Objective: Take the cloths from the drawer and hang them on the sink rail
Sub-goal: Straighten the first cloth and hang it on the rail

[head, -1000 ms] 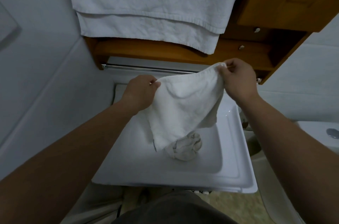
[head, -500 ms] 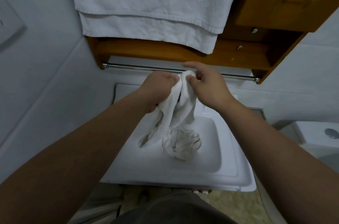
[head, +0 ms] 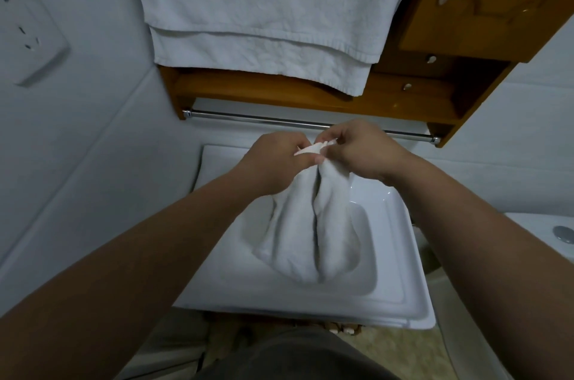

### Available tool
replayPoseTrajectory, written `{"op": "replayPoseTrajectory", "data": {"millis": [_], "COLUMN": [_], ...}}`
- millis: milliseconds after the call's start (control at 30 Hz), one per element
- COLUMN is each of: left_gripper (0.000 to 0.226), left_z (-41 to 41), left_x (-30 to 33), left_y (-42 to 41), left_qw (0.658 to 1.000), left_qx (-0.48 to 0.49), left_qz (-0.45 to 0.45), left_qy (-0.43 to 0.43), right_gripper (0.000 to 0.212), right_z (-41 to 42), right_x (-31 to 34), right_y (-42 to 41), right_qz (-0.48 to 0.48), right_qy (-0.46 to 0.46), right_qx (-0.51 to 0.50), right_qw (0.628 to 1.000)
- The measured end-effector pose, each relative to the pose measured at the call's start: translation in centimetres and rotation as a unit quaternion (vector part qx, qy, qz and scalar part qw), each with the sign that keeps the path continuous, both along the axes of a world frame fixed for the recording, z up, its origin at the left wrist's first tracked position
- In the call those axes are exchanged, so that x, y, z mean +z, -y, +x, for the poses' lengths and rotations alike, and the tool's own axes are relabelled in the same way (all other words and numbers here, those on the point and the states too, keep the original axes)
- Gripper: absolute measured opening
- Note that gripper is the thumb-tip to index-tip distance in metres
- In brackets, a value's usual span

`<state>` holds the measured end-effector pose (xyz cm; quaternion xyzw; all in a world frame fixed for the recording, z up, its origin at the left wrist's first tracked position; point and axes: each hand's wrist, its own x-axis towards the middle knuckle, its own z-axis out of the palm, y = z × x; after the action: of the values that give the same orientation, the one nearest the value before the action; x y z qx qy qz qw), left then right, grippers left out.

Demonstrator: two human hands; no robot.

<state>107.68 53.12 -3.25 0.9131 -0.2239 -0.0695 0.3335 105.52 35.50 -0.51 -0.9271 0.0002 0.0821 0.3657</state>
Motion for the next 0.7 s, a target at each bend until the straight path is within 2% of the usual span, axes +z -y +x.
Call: {"op": "replayPoseTrajectory", "data": {"millis": [133, 267, 400, 500, 700], "left_gripper": [0.013, 0.021, 0.024, 0.017, 0.024], "left_z": [0.3, 0.6, 0.4, 0.4, 0.8], "left_x": [0.2, 0.2, -0.2, -0.4, -0.9], "left_y": [-0.4, -1.0, -1.3, -1.4, -1.9], "left_qw": [0.998, 0.998, 0.997, 0.998, 0.997], "left_qx": [0.036, 0.066, 0.053, 0.045, 0.048], "left_qz": [-0.043, -0.014, -0.019, -0.014, -0.037], "left_qy": [0.01, 0.011, -0.043, -0.048, -0.049], "right_gripper": [0.017, 0.02, 0.02, 0.019, 0.02], "right_z": [0.0, -0.1, 0.2, 0.6, 1.2], "right_x": [0.8, 1.3, 1.6, 1.5, 1.1], "right_y": [-0.1, 0.1, 0.9, 1.2, 1.9], "right_qz": [-0.022, -0.042, -0.012, -0.011, 0.001], "right_qy": [0.049, 0.073, 0.066, 0.074, 0.069], "right_qx": [-0.02, -0.028, -0.048, -0.057, -0.07], "right_qw": [0.998, 0.996, 0.997, 0.996, 0.995]}}
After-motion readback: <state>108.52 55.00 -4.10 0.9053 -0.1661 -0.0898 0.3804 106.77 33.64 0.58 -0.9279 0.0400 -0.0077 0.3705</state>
